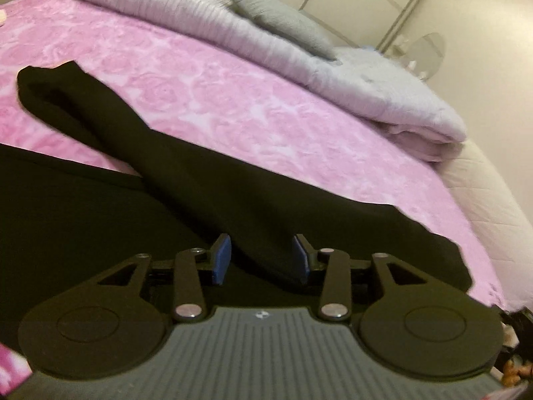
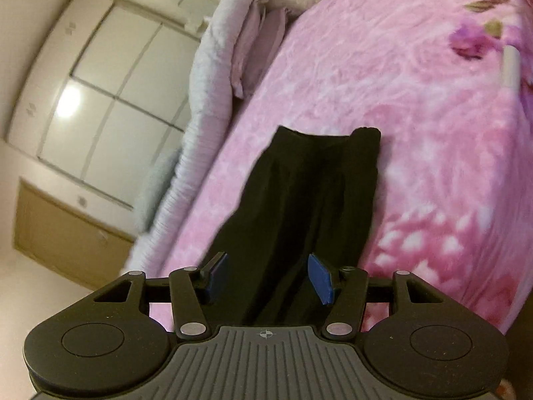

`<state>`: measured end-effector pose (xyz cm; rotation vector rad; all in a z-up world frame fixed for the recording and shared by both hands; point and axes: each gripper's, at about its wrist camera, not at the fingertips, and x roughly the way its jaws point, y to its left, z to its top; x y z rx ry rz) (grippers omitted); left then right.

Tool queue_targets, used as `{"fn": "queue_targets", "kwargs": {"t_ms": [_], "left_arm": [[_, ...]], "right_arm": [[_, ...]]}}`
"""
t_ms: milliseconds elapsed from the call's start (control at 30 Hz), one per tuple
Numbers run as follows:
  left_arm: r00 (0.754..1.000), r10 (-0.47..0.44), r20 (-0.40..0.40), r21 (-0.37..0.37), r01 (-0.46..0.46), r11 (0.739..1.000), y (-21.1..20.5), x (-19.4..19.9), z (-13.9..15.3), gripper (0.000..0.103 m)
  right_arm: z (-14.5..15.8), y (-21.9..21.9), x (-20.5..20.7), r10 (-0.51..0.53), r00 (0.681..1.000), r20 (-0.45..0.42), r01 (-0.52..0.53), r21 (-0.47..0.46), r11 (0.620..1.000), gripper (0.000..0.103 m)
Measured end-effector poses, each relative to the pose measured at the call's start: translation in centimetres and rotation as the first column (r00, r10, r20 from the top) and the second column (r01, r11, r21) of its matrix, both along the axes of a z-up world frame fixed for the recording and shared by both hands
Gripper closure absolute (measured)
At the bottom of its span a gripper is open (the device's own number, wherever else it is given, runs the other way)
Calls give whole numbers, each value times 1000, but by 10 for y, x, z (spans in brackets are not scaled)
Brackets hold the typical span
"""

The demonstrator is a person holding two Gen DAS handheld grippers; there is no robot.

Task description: Fold clothes

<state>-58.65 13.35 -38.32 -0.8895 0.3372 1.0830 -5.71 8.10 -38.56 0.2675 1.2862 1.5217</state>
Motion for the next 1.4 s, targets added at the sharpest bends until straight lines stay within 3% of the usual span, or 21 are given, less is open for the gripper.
{"fn": "queue_targets", "kwargs": {"t_ms": [200,367,433,500,700,767,800,867,933,1067,1200,1400], "left_arm": [[994,99,37,-118,-94,989,38,-5,-20,67],[989,116,91,-146,-101,984,56,-4,-31,68],[991,103,86,-124,-92,988,58,1,-32,70],[995,76,64,-85,-70,994,57,5,-29,85],[998,46,31,-59,-44,997,52,12,-30,85],[999,37,37,-49,-35,998,52,12,-31,88],[999,22,26,-36,-21,999,52,13,-31,102],[1000,5,9,-15,-5,1000,51,13,-29,103],[1000,6,17,16,-6,1000,45,10,-24,103],[1000,6,15,141,-8,990,16,1,-1,103],[999,3,34,198,-10,980,-23,-12,15,103],[999,-22,-38,119,26,993,-56,-13,-11,103]], "right_arm": [[-1,27,9,-12,1000,6,12,-4,1000,46],[-1,52,22,-40,999,-5,39,-7,999,46],[-5,59,28,-68,998,-20,67,-31,997,46],[-10,64,35,-97,995,-36,95,-64,993,46],[-19,76,42,-80,992,-93,78,-31,996,47],[-22,84,40,-74,995,-69,71,-54,996,57],[-23,88,39,-69,996,-57,66,-58,996,60],[-26,96,39,-56,998,-40,53,-51,997,80],[-23,98,39,-44,999,-5,44,-26,999,87],[-6,87,40,-26,998,61,23,50,998,88],[2,65,49,-42,999,34,38,90,995,88],[-24,43,60,-91,995,35,91,-10,996,89]]}}
